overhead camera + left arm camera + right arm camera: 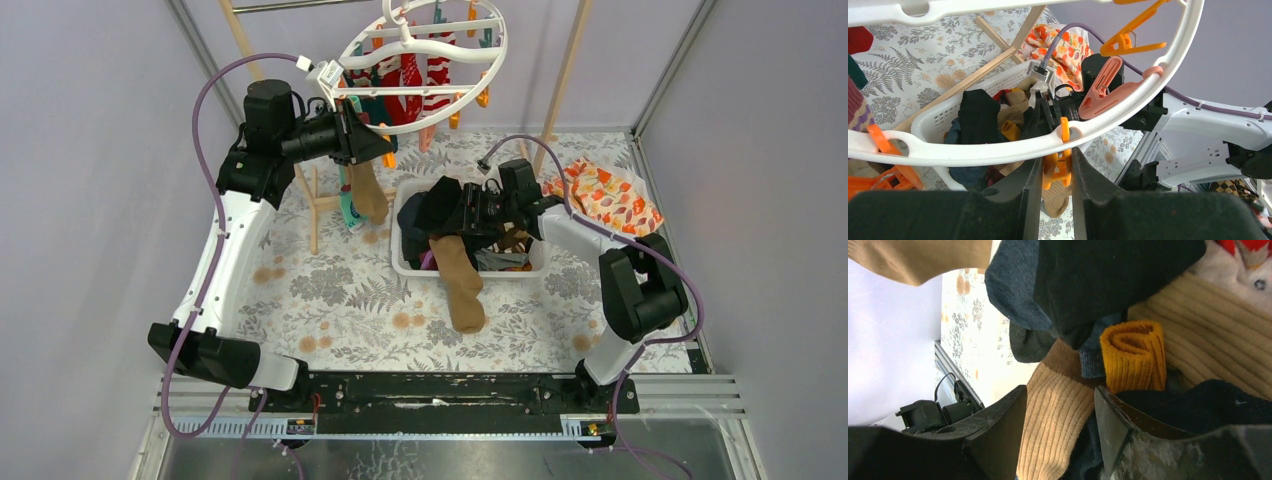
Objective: Clip the socks to the hanger
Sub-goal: Pick up the sock at the center of the board.
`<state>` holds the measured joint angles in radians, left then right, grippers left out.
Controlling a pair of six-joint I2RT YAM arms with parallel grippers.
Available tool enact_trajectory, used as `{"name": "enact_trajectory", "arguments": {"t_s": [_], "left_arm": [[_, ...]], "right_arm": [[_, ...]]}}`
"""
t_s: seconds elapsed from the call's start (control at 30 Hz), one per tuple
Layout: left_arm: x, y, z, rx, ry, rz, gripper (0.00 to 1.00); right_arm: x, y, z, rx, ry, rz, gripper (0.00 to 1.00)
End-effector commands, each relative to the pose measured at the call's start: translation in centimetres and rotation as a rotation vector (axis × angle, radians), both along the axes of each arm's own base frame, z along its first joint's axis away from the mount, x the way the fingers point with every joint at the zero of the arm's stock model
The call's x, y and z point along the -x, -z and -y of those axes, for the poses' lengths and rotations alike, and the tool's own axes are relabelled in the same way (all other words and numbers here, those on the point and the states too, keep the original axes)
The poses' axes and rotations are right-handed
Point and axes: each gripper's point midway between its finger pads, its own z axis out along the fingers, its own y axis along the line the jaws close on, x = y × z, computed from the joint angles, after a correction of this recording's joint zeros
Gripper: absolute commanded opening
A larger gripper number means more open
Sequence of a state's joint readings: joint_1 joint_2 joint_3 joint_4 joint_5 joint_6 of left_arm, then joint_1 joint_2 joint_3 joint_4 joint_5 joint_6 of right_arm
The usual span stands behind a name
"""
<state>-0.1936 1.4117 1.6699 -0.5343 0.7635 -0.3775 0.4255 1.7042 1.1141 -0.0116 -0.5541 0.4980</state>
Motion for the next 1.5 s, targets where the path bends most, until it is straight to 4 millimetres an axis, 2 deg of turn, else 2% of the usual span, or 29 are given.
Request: {"name": "enact_trajectory", "arguments": {"t_s": [0.0, 0.07, 0.17, 0.43, 0.6, 0.9, 1.17, 1.3, 1.47], "left_arm": [[0.6, -0.2, 0.0, -0.004, 0.028, 0.014, 0.0], [0.5, -0.2, 0.0, -0.003, 0.029, 0.013, 0.0], [0.6, 0.0, 0.0, -0.004, 0.03, 0.009, 0.0], [0.5, -0.2, -0.1, -0.01, 0.026, 0.021, 0.0], [0.6, 0.2, -0.3, -0.042, 0.03, 0.018, 0.0], [1.1, 1.1, -0.4, -0.055, 0.033, -0.012, 0.0], [1.3, 2.2, -0.5, -0.06, 0.026, -0.044, 0.0], [1.1, 1.9, -0.5, -0.059, 0.021, -0.04, 0.0], [1.3, 1.0, -0.5, -0.053, 0.024, -0.019, 0.0]], "right_arm": [[1.1, -0.3, -0.2, 0.014, -0.05, -0.063, 0.59], [1.4, 0.8, 0.5, 0.062, -0.038, -0.086, 0.59], [1.9, 0.7, 0.9, 0.071, -0.034, -0.091, 0.59], [1.9, -2.4, -2.2, -0.167, -0.081, -0.111, 0.56], [1.7, -3.6, -3.1, -0.274, -0.07, -0.123, 0.56], [0.8, -0.4, -3.5, -0.279, -0.022, -0.187, 0.54], [0.5, -0.9, -4.2, -0.347, -0.026, -0.211, 0.5], [0.7, 0.6, -4.1, -0.23, -0.02, -0.206, 0.52], [0.9, 0.4, -4.2, -0.221, -0.036, -0.192, 0.52]]}}
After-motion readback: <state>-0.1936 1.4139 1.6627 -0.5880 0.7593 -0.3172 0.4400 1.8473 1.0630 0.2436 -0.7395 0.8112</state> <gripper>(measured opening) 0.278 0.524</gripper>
